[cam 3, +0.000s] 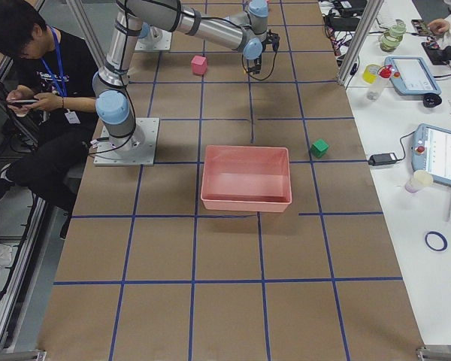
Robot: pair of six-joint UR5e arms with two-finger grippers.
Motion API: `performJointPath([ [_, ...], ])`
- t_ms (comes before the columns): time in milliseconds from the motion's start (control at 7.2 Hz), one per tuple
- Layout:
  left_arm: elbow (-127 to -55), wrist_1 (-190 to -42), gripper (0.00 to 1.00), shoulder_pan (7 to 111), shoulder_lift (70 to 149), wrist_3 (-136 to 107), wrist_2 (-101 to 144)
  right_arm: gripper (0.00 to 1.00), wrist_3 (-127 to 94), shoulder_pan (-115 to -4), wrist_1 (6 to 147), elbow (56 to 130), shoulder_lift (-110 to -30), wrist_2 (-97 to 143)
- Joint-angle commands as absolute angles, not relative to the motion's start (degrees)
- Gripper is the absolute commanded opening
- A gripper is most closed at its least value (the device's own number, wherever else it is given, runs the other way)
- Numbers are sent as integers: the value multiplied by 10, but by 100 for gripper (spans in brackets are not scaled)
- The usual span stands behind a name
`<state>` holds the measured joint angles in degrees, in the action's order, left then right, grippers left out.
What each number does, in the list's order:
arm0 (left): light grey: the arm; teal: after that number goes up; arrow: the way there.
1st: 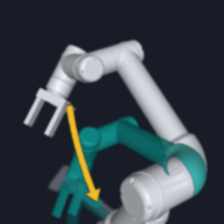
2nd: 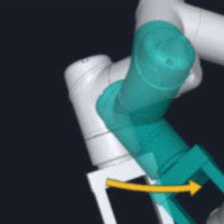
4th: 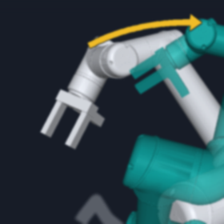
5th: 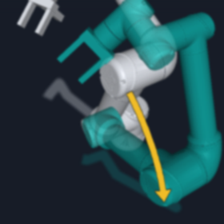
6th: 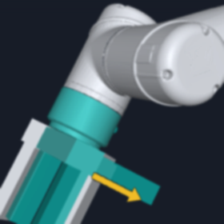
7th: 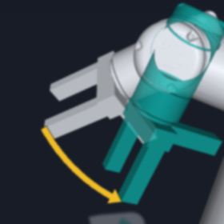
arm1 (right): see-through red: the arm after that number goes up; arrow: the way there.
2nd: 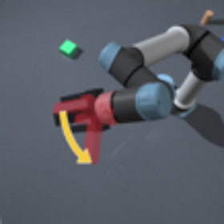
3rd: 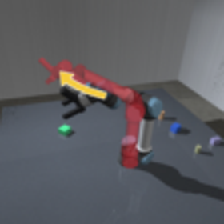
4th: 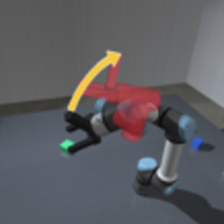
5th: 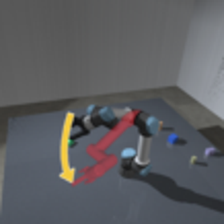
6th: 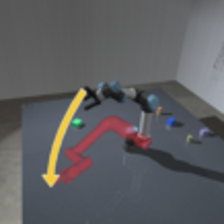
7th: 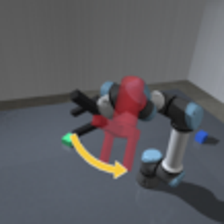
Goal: Align button upright
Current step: 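Lower the switch onto the table and open the right gripper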
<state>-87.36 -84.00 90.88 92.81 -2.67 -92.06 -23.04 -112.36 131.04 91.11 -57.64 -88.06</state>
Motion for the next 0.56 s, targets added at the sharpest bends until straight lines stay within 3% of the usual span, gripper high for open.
performJointPath([
  [0, -874, -839, 100, 909, 928, -26, -921, 0, -218, -1128, 1341, 931, -568, -882],
  [417, -874, -839, 100, 909, 928, -26, -921, 0, -208, -1127, 1341, 937, -568, -883],
])
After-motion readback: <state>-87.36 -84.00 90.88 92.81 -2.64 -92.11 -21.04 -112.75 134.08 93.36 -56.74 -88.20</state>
